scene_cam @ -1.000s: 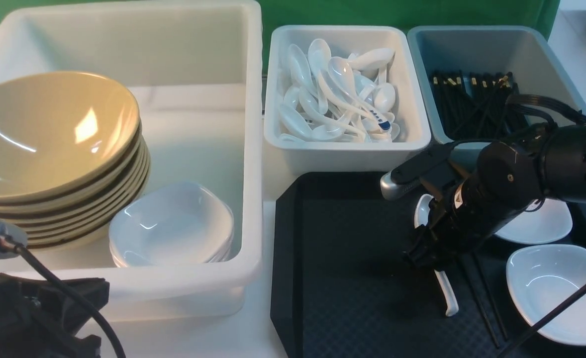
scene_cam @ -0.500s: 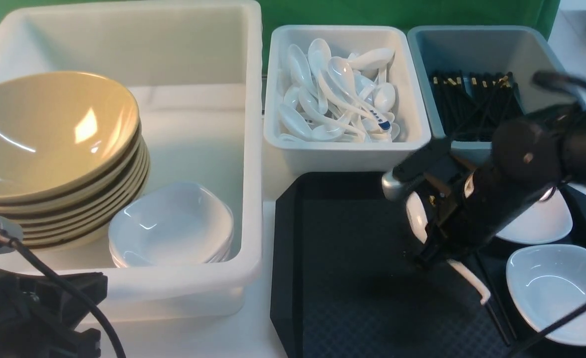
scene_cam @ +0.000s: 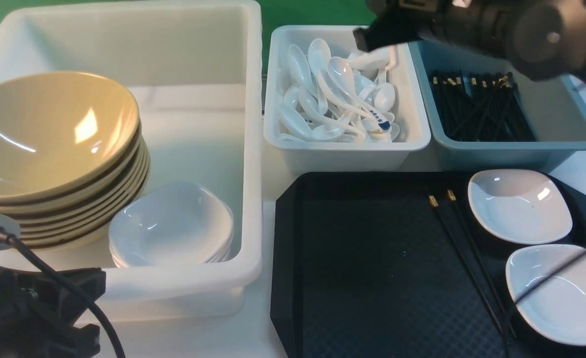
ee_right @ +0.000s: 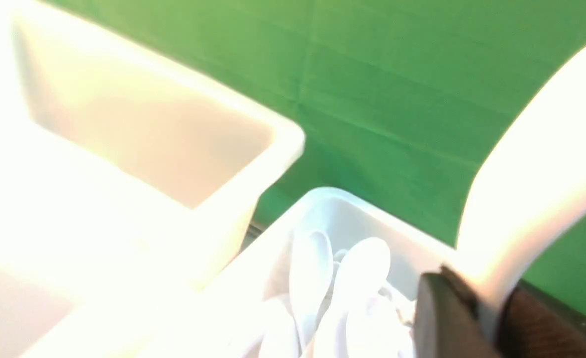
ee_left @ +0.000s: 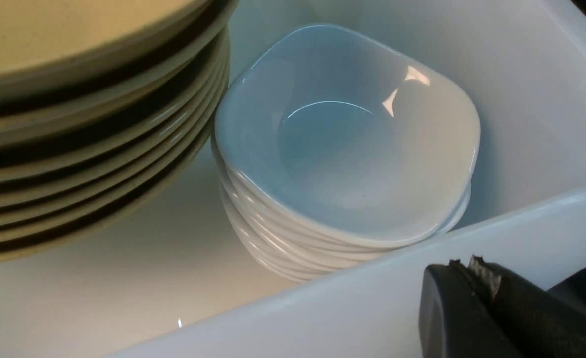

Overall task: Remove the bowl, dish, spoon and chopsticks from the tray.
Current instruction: Use the right arm to put the soup spoon into the small storage box in the middle, then use the right arm to grab the plate

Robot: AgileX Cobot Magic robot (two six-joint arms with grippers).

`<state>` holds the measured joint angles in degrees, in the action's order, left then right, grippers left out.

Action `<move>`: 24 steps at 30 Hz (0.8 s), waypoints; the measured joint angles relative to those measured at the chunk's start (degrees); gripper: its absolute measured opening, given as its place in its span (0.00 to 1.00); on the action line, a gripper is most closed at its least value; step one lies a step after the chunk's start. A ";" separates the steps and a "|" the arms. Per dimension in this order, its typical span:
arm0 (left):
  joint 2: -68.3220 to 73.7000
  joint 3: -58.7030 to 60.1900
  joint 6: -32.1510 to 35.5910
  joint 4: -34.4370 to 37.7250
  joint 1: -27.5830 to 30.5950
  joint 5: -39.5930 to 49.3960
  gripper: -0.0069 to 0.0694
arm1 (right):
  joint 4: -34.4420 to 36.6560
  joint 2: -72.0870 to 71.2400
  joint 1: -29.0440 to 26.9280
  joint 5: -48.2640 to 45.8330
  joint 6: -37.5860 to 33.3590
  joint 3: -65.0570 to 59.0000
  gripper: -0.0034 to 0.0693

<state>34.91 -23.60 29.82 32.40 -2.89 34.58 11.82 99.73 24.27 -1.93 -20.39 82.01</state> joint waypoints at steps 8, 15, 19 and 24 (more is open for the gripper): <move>0.00 0.00 0.00 0.12 0.00 3.51 0.08 | -1.61 2.91 -6.00 -29.62 2.44 10.90 0.69; 0.00 0.00 0.00 3.51 0.00 3.05 0.08 | -4.64 -3.29 -14.94 -46.18 4.25 8.24 0.61; 0.00 0.00 0.00 4.75 0.00 2.54 0.08 | -4.77 -9.00 -19.98 -46.69 4.36 -4.51 0.50; 0.00 0.00 0.31 5.08 0.00 2.54 0.08 | -4.90 -14.23 -21.38 -42.98 4.50 -24.50 0.34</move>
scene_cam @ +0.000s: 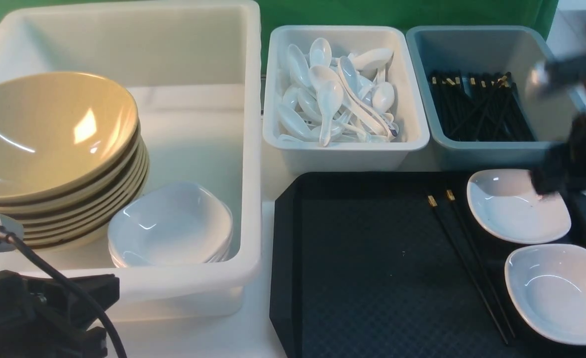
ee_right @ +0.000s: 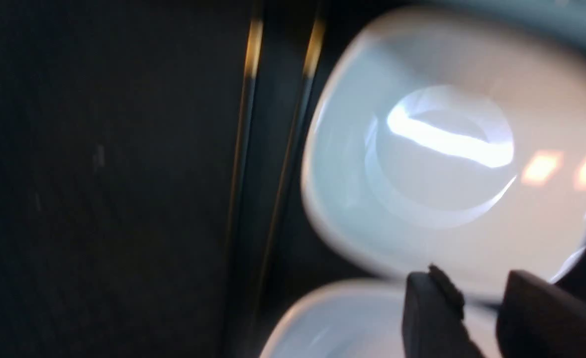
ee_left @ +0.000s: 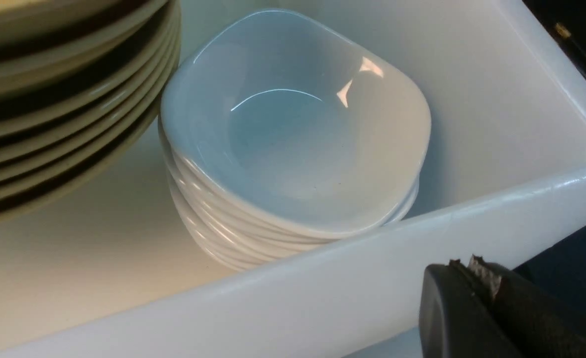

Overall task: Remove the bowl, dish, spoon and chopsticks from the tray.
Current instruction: Use the right arm to grab the plate

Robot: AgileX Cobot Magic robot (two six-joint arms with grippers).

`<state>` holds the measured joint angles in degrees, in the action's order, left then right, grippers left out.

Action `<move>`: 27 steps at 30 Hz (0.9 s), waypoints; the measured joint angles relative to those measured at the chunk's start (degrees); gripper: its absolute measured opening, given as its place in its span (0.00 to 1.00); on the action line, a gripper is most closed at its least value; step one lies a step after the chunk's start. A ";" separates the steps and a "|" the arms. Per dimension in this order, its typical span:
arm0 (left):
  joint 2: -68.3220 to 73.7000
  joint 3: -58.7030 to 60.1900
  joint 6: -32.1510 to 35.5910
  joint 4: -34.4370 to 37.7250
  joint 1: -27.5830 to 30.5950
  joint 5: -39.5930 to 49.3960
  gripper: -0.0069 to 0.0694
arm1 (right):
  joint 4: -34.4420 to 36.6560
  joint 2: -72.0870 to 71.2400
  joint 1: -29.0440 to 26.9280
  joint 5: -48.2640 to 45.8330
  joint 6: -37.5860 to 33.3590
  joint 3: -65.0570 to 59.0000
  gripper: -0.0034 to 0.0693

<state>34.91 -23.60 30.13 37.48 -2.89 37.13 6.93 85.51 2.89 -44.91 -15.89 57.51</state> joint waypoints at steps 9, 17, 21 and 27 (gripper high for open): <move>0.00 0.00 0.74 0.38 0.00 -0.13 0.08 | 2.44 1.58 4.95 15.14 1.04 -15.60 0.09; 0.00 0.00 1.48 0.38 0.00 -0.40 0.08 | 4.24 3.39 9.99 15.38 1.11 -10.37 0.15; 0.00 0.00 2.43 0.27 0.00 -0.40 0.08 | 1.19 1.47 8.65 8.46 2.23 -7.08 0.33; 0.00 0.00 2.43 0.22 0.00 -0.40 0.08 | -5.98 -0.96 0.64 2.17 7.07 -6.79 0.59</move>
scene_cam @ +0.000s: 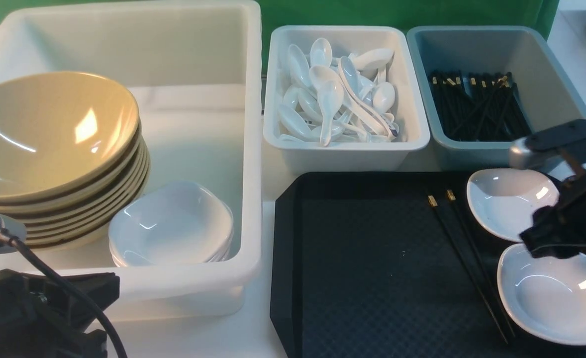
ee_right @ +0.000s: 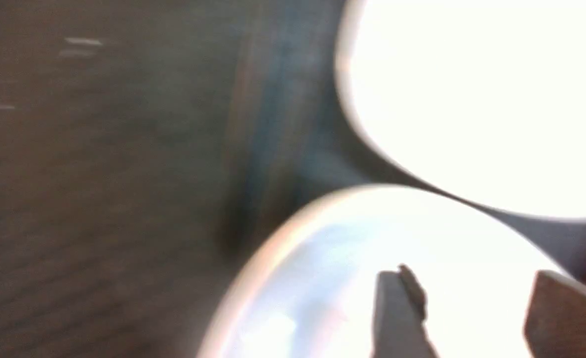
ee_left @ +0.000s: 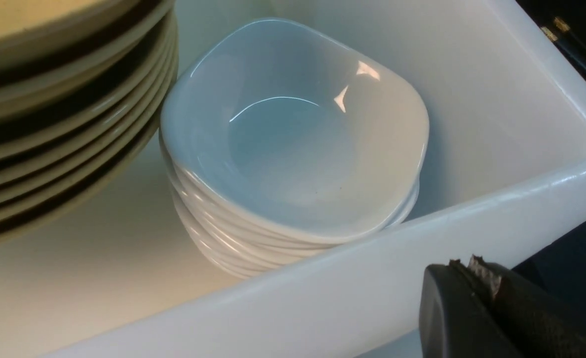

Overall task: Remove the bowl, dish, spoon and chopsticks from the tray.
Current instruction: Use the right arm to grab the plate, then use the right arm to put the plate into the large storage box on the left

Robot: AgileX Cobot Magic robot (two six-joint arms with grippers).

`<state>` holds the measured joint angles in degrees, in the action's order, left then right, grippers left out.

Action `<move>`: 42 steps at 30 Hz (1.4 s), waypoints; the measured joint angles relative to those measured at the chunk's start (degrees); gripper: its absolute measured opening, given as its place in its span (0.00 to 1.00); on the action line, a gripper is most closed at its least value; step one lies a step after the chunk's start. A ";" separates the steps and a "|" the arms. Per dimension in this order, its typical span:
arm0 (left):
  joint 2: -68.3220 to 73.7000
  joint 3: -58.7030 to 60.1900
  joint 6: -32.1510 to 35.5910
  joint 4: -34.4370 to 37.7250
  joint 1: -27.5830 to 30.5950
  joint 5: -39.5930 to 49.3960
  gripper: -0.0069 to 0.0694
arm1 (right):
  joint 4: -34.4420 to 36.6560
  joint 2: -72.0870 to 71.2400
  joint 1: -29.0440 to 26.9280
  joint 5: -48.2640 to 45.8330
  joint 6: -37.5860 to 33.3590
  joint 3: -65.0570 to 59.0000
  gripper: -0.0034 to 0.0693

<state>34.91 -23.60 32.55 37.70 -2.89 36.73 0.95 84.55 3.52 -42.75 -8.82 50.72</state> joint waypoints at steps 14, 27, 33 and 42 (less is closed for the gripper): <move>0.00 0.00 0.00 0.00 0.00 1.09 0.08 | -0.94 6.45 -6.55 2.64 4.63 -3.17 0.65; 0.00 0.00 0.17 0.00 0.00 0.78 0.08 | 12.80 7.47 -6.64 2.14 -8.97 -3.21 0.30; 0.00 0.00 0.62 0.00 0.00 0.39 0.08 | 14.26 3.50 -6.64 -0.40 -10.84 -3.15 0.25; 0.00 0.00 1.07 0.17 0.00 -0.47 0.08 | 23.64 -12.51 -6.59 -4.29 -17.00 3.21 0.15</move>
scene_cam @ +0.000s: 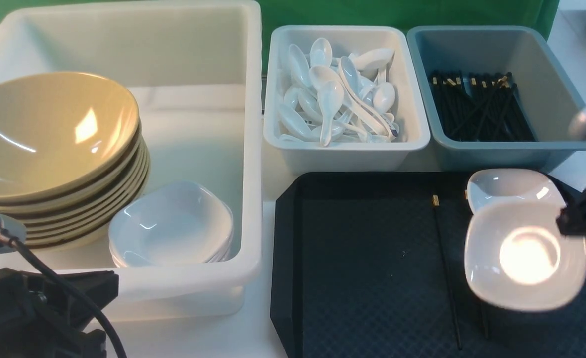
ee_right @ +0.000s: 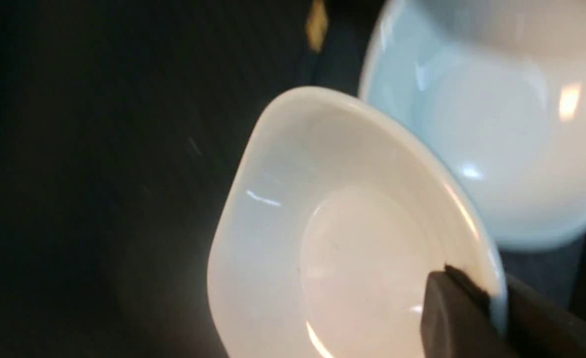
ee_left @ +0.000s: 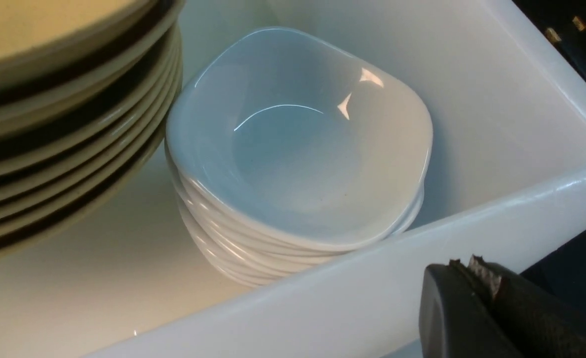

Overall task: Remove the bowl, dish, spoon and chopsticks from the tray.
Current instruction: Use the right arm to put the plate into the large storage box on the left

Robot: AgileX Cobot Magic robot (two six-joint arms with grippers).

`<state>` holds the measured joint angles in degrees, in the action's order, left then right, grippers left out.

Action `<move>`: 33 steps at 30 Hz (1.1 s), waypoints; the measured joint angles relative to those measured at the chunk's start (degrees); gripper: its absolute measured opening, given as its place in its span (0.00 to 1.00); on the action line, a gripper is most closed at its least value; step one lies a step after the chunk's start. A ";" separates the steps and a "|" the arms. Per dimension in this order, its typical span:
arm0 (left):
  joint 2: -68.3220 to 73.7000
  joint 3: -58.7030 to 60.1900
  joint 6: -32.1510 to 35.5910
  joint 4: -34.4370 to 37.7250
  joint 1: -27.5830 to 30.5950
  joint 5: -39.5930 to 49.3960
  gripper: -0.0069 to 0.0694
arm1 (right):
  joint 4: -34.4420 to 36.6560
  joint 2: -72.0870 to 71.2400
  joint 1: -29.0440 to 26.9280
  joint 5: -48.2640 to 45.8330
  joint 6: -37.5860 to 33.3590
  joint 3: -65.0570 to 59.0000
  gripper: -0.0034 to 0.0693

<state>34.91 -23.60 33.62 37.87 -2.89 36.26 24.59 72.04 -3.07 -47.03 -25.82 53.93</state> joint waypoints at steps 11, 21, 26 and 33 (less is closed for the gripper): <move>-6.15 -0.69 1.72 0.24 0.00 0.29 0.08 | 25.97 11.82 26.54 9.47 -17.83 18.01 0.15; -17.29 2.24 3.45 0.36 0.00 -2.13 0.08 | 25.11 33.31 42.18 17.35 -23.51 35.30 0.17; -21.39 3.45 4.27 0.25 0.00 -3.34 0.08 | 22.09 38.69 42.58 16.34 -23.27 37.78 0.38; -22.23 4.33 4.87 0.25 0.00 -5.19 0.08 | 8.66 33.08 38.92 9.33 -13.94 38.24 0.65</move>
<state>12.69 -19.27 38.49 38.12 -2.89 31.07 33.25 105.12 35.85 -37.70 -39.76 92.17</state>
